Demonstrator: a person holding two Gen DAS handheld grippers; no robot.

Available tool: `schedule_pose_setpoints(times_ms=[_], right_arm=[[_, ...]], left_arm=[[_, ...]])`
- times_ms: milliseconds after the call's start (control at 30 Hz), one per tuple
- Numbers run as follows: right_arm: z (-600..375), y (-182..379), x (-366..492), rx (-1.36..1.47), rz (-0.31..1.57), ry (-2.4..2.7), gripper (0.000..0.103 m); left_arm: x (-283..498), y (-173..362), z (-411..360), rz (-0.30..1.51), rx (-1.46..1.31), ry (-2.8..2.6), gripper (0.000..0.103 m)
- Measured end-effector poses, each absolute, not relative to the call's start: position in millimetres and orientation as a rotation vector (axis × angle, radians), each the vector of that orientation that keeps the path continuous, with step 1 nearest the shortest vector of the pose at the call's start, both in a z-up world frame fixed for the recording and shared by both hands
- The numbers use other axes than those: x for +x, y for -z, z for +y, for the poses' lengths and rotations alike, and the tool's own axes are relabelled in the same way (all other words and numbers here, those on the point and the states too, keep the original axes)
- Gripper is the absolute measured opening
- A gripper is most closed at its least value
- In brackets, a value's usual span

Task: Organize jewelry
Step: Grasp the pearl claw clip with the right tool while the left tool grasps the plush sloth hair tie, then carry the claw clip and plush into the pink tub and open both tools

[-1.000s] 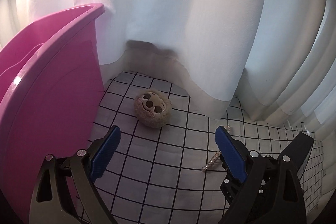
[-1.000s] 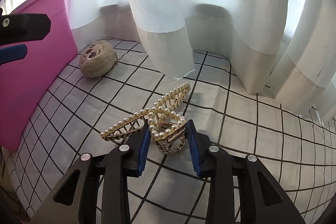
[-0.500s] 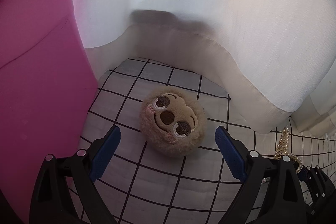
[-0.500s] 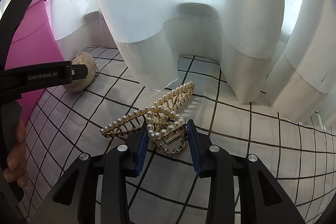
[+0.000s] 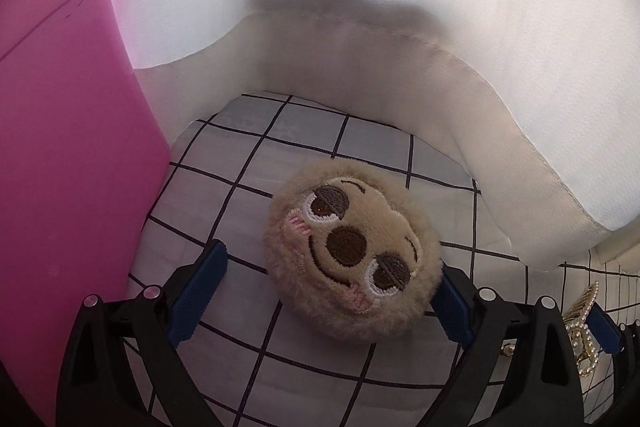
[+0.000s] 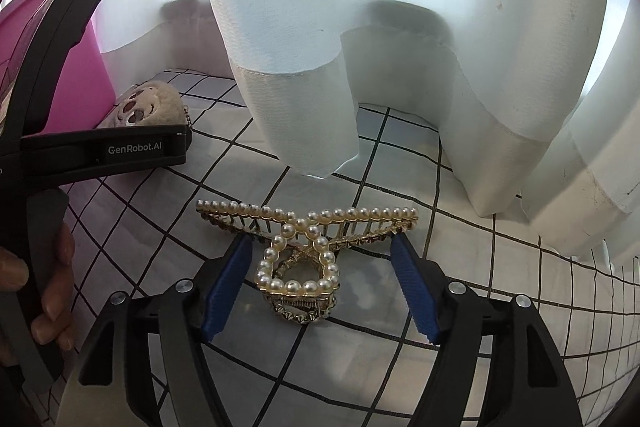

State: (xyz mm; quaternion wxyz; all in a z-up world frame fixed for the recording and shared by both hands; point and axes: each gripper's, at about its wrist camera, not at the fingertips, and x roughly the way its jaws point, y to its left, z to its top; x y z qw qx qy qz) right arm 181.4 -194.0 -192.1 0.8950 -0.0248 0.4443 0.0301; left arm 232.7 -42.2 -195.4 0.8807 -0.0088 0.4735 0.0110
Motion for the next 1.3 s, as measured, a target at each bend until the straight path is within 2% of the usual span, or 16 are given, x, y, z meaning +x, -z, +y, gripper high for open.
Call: schedule_pose_setpoints(times_ms=[100, 233, 267, 300, 333, 367, 400, 600, 1033, 1300], right_arm=[[-191, 193, 186, -0.048, 0.912, -0.055, 0.071], [-193, 193, 187, -0.019, 0.901, -0.063, 0.069], [-194, 193, 187, -0.008, 0.899, -0.069, 0.064], [-195, 192, 186, 0.002, 0.898, -0.075, 0.059], [-199, 191, 182, 0.011, 0.894, -0.076, 0.045], [-202, 189, 178, 0.020, 0.891, -0.080, 0.032], [-203, 189, 176, 0.023, 0.889, -0.079, 0.031], [-213, 184, 158, 0.067, 0.869, -0.072, 0.031], [-232, 147, 89, 0.133, 0.840, -0.033, 0.030], [-241, 106, 44, 0.123, 0.808, 0.002, 0.030]], left_arm=[[239, 198, -43, 0.971, -0.011, -0.031, 0.098], [241, 197, -44, 0.965, -0.015, -0.032, 0.096], [240, 196, -43, 0.963, -0.017, -0.036, 0.092], [240, 195, -43, 0.957, -0.018, -0.034, 0.082], [239, 192, -43, 0.951, -0.013, -0.029, 0.076], [239, 190, -44, 0.946, -0.008, -0.018, 0.062], [238, 189, -45, 0.948, -0.001, -0.014, 0.060], [225, 186, -37, 0.945, -0.029, -0.005, 0.052], [155, 137, -46, 0.888, -0.047, 0.115, 0.052], [95, 90, -61, 0.877, -0.046, 0.188, 0.051]])
